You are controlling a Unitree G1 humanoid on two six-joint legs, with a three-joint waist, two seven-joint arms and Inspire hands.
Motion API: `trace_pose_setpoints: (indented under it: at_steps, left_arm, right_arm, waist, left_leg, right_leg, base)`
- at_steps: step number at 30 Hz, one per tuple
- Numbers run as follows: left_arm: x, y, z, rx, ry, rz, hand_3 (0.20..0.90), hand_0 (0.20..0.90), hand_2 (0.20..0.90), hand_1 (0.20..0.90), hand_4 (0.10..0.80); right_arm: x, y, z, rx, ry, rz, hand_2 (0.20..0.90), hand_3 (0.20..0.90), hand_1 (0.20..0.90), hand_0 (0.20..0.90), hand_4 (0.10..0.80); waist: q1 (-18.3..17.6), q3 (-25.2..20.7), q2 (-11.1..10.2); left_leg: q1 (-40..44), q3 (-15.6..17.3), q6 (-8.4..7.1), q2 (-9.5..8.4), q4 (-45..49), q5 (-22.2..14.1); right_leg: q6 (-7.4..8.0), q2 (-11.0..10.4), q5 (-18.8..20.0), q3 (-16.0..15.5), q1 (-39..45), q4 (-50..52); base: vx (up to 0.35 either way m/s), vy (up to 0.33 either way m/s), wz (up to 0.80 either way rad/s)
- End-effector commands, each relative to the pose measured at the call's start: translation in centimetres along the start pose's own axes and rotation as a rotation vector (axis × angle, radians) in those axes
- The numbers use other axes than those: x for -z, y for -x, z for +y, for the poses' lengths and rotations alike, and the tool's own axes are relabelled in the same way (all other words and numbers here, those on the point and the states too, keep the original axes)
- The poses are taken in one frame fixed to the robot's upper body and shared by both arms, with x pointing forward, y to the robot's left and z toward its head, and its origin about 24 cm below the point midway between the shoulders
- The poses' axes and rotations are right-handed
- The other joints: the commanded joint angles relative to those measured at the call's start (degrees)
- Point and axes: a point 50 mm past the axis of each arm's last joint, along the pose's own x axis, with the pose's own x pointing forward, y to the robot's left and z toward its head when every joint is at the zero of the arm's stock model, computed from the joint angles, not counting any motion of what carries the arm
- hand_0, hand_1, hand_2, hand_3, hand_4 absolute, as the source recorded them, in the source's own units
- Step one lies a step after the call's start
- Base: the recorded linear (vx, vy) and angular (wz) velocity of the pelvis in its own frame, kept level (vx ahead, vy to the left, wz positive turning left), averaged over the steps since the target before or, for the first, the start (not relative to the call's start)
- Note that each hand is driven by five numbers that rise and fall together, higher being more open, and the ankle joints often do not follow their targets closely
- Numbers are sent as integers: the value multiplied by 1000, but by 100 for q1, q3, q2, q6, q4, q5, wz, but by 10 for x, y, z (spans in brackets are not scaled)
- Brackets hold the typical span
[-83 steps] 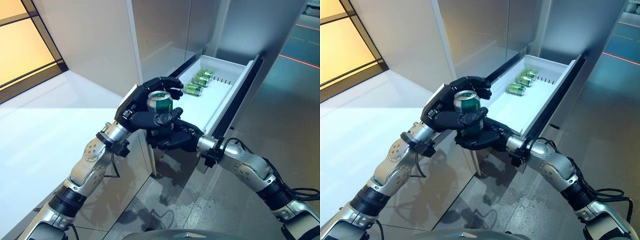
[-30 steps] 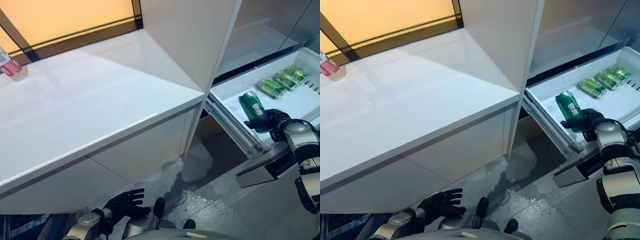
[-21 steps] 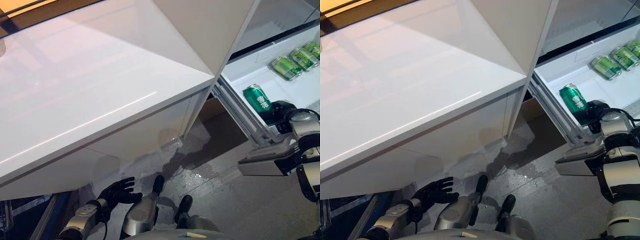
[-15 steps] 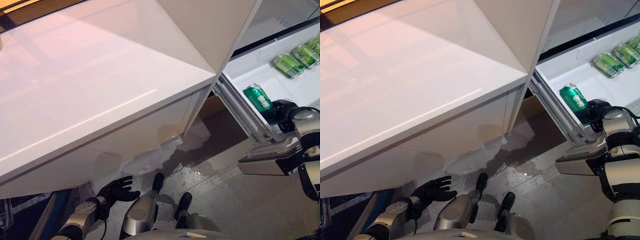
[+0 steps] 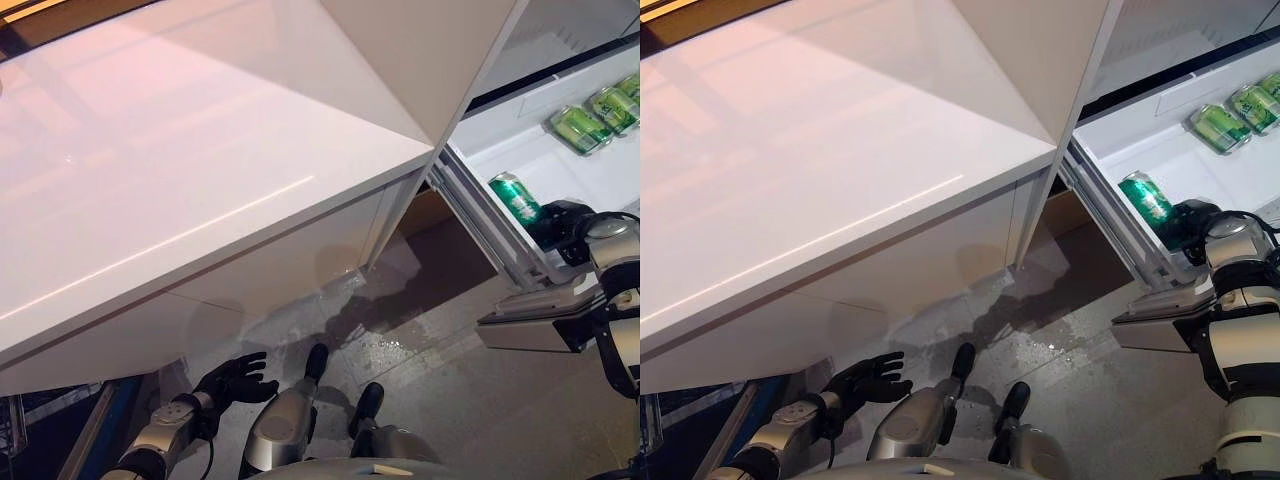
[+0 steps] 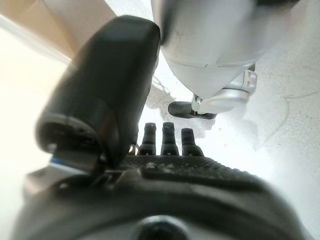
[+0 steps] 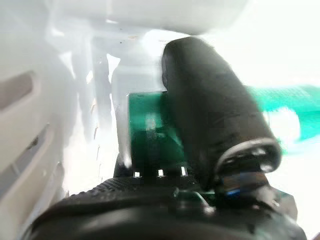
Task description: Put drinks into fridge and close the fridge
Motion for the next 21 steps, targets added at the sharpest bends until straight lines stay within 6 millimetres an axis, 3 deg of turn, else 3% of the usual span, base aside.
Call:
trace_pose_setpoints:
  at_steps: [1, 3, 10, 15, 19, 21]
  left_arm:
    - [9, 1, -9, 28, -48, 16, 900, 900, 900, 900, 800]
    - [10, 1, -8, 23, -52, 23, 900, 900, 900, 900, 800]
    - [23, 5, -3, -7, -61, 81, 900, 900, 900, 900, 800]
    - [42, 9, -4, -21, -38, 133, 900, 900, 900, 900, 800]
    - [51, 9, -9, -23, -23, 156, 900, 900, 900, 900, 800]
    - [55, 9, -14, -20, -9, 162, 900, 900, 900, 900, 800]
  right_arm:
    - [-36, 10, -14, 37, 94, -166, 900, 900, 900, 900, 800]
    - [-43, 12, -12, 28, 91, -209, 900, 900, 900, 900, 800]
    - [-96, 32, 10, -76, 27, -531, 900, 900, 900, 900, 800]
    - [-134, 75, -1, 13, -299, -912, 900, 900, 900, 900, 800]
    - [-134, 98, -22, 205, -521, -1075, 900, 900, 900, 900, 800]
    - [-121, 103, -29, 339, -609, -1098, 900, 900, 900, 900, 800]
  waist:
    - [-68, -20, 26]
    - [-76, -45, 8]
    - [-201, -242, -148]
    - [-396, -518, -290]
    - [-557, -727, -291]
    - [-647, -839, -270]
  left_leg:
    - [-104, 448, -43, -17, 709, -855]
    - [-85, 456, -46, -15, 698, -858]
    - [34, 567, -35, -43, 771, -958]
    - [308, 725, 15, -56, 822, -1159]
    - [408, 809, 48, -58, 776, -1228]
    - [489, 864, 63, -57, 711, -1252]
  right_leg:
    - [-5, -101, -322, 226, -621, 1054]
    - [-1, -99, -322, 226, -604, 1043]
    - [38, -106, -254, 297, -479, 918]
    - [89, -87, -268, 500, -256, 827]
    - [141, -64, -261, 654, -213, 772]
    - [176, -53, -250, 739, -180, 732]
  base:
    - [0, 0, 0]
    - [0, 0, 0]
    - [2, 8, -3]
    - [36, 21, -23]
    - [31, 35, -18]
    - [39, 47, -21]
